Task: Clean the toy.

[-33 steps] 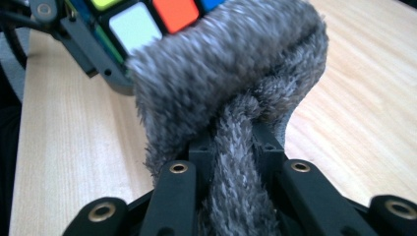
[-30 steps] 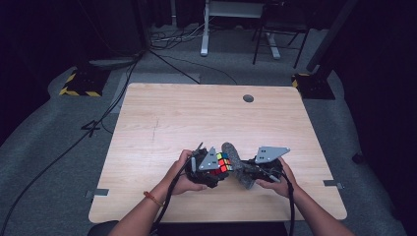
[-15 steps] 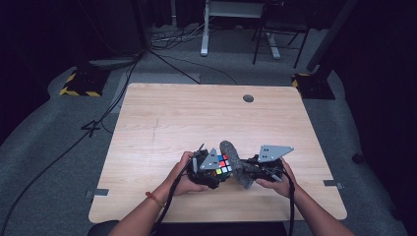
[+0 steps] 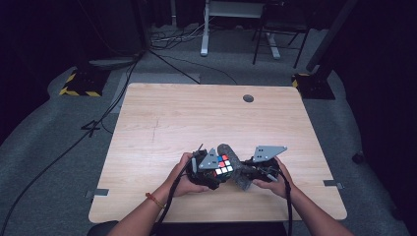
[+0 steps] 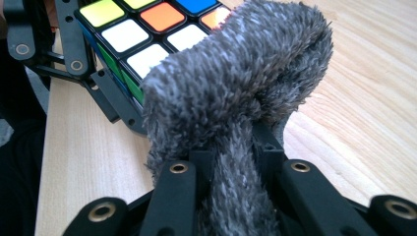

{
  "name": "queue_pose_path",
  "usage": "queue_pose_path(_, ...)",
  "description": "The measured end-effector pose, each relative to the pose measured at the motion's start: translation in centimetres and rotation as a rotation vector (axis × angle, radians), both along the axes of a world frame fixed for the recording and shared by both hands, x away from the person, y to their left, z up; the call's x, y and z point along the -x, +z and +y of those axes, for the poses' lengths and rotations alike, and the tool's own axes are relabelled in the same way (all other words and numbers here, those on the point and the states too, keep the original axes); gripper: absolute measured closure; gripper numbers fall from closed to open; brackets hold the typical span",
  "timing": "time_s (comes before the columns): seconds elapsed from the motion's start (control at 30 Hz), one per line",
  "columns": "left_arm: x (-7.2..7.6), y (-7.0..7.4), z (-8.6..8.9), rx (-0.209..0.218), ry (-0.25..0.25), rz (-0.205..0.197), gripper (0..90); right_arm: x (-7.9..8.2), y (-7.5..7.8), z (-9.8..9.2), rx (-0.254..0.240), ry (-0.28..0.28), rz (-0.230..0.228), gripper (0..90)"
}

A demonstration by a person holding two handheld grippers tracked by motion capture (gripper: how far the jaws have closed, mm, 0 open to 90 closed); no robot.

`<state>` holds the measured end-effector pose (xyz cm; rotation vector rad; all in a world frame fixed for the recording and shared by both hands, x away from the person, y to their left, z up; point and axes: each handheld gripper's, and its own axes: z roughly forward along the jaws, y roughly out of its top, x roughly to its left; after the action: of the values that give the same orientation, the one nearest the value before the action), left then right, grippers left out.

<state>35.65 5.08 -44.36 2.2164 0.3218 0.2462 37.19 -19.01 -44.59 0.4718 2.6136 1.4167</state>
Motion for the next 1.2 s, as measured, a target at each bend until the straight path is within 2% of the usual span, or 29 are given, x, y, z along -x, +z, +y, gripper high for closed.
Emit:
queue_pose_path(0.07,-0.03,0.03,-0.06,-0.003,-0.004,0.0,31.8,0.02,-0.1,0.03,-0.001,-0.002,0.0,76.2)
queue_pose_path(0.17,-0.25,-0.05,-0.11,0.001,-0.017,0.027,32.0,0.04,-0.17,-0.04,0.004,-0.008,-0.004,76.2)
queue_pose_path(0.3,-0.02,-0.1,-0.45,-0.052,-0.007,-0.004,32.1,0.07,-0.45,0.08,0.023,-0.012,-0.008,76.3)
queue_pose_path(0.43,-0.26,0.01,-0.43,-0.053,0.0,0.022,32.0,0.13,-0.42,0.11,0.011,-0.008,-0.007,76.4)
queue_pose_path(0.57,-0.02,0.03,-0.57,-0.095,0.018,0.003,31.7,0.18,-0.37,0.23,0.008,-0.009,-0.012,76.4)
queue_pose_path(0.67,-0.14,0.05,-0.58,-0.079,0.013,0.014,31.6,0.26,-0.39,0.14,0.006,-0.008,-0.01,76.4)
queue_pose_path(0.7,-0.24,0.06,-0.53,-0.052,0.01,0.025,31.5,0.27,-0.38,0.1,0.007,-0.009,-0.01,76.4)
queue_pose_path(0.83,-0.48,0.17,-0.1,0.013,0.005,0.06,31.9,0.22,-0.35,-0.02,0.006,-0.007,-0.015,76.5)
queue_pose_path(0.93,-0.4,0.32,0.01,0.038,-0.005,0.055,32.3,0.2,-0.24,-0.01,0.008,-0.008,-0.02,76.5)
queue_pose_path(1.0,-0.15,0.56,-0.02,0.056,-0.013,0.027,32.4,0.25,-0.29,0.02,0.019,-0.007,-0.028,76.4)
queue_pose_path(1.07,-0.08,0.8,-0.2,0.05,-0.026,0.017,32.5,0.28,-0.4,0.0,0.026,-0.007,-0.028,76.5)
queue_pose_path(1.2,-0.24,0.44,-0.47,-0.002,0.004,0.009,30.9,0.39,-0.17,-0.18,0.002,-0.01,-0.035,76.5)
